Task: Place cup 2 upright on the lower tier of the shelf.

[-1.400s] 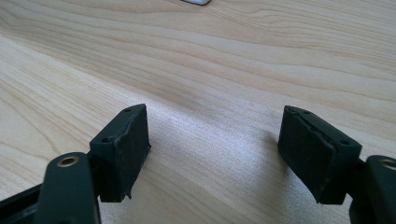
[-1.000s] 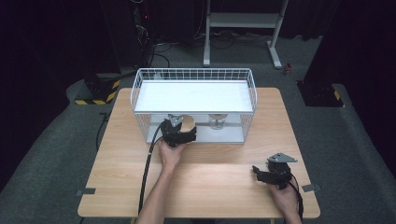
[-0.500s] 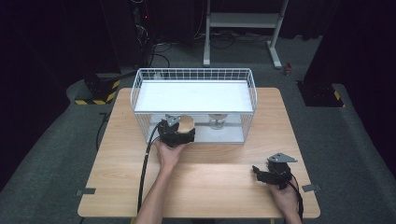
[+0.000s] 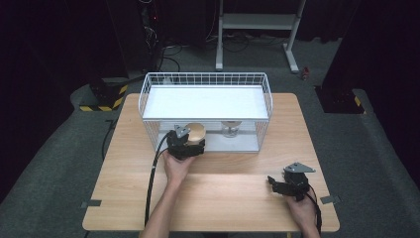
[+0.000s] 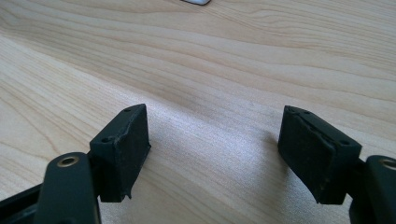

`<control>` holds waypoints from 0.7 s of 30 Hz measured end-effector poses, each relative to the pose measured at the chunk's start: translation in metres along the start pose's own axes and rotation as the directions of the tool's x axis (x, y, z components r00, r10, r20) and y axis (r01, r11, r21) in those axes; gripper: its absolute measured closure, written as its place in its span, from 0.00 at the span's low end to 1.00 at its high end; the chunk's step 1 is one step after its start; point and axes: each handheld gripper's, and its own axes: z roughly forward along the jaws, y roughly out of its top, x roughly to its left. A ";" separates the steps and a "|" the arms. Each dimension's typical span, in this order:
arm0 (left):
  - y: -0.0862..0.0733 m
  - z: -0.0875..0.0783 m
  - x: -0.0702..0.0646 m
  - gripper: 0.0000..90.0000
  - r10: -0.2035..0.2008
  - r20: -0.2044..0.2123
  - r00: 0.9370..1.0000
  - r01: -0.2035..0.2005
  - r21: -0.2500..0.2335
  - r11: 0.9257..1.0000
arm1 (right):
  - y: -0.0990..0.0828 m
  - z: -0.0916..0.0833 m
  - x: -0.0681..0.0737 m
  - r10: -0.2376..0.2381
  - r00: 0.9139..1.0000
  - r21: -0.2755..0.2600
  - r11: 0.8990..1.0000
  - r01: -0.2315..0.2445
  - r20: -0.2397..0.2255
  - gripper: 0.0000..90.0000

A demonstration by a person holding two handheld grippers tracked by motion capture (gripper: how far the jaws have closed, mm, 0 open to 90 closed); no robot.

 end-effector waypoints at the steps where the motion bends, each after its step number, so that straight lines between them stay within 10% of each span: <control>1: -0.001 0.000 0.000 0.12 -0.004 0.004 1.000 0.004 0.009 1.000 | 0.000 0.000 0.000 0.000 1.000 0.000 1.000 0.000 0.000 0.27; 21: -0.014 -0.001 -0.002 0.26 0.036 -0.051 0.998 -0.034 0.049 0.998 | 0.000 0.000 0.000 0.000 1.000 0.000 1.000 0.000 0.000 0.27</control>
